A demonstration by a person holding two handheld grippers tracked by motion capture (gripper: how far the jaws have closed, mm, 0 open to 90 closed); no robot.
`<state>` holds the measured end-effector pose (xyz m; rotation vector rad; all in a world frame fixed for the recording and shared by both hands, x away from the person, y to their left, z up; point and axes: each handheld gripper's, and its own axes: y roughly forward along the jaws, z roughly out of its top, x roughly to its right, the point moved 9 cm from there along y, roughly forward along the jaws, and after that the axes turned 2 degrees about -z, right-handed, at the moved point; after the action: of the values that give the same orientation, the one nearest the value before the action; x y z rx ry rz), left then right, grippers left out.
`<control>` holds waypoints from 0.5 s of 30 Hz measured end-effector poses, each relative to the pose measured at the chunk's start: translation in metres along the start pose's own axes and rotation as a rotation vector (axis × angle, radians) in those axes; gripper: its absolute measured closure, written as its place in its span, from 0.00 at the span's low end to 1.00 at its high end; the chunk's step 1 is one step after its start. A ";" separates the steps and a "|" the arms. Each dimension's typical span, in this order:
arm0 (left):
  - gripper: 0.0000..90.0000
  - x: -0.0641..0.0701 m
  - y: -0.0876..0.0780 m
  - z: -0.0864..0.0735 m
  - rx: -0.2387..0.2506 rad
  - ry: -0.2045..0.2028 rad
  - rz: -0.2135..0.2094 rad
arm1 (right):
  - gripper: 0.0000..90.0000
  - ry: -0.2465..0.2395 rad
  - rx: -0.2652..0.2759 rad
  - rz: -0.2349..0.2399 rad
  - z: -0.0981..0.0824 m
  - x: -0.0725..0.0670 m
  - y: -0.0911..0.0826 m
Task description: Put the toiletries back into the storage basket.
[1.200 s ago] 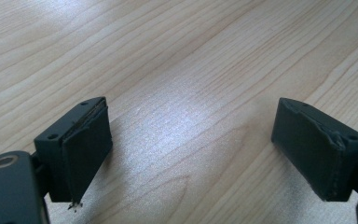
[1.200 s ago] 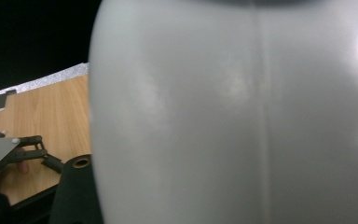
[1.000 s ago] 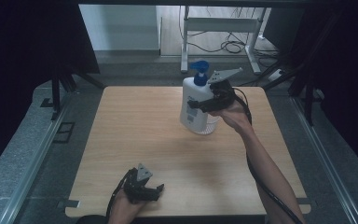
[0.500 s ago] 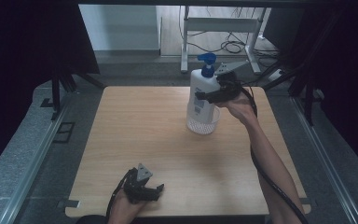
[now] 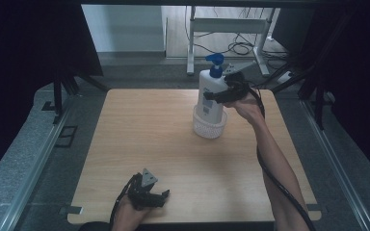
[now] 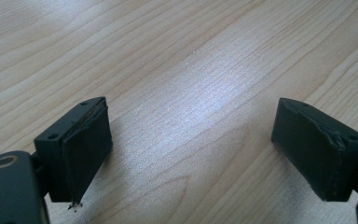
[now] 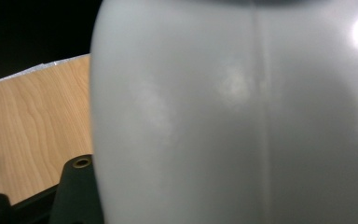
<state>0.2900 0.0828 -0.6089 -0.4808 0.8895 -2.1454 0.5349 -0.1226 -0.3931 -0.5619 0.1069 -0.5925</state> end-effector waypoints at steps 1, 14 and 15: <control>0.13 0.000 0.000 0.000 0.000 0.000 0.000 | 0.41 -0.001 -0.002 -0.001 -0.001 0.001 0.001; 0.13 0.000 0.000 0.000 -0.002 0.000 0.000 | 0.41 0.003 -0.046 -0.012 -0.027 0.007 0.018; 0.13 0.000 0.000 0.000 -0.002 0.000 0.000 | 0.41 0.003 -0.048 -0.010 -0.029 0.007 0.020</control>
<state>0.2897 0.0829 -0.6089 -0.4817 0.8917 -2.1453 0.5428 -0.1266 -0.4279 -0.6083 0.1215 -0.6017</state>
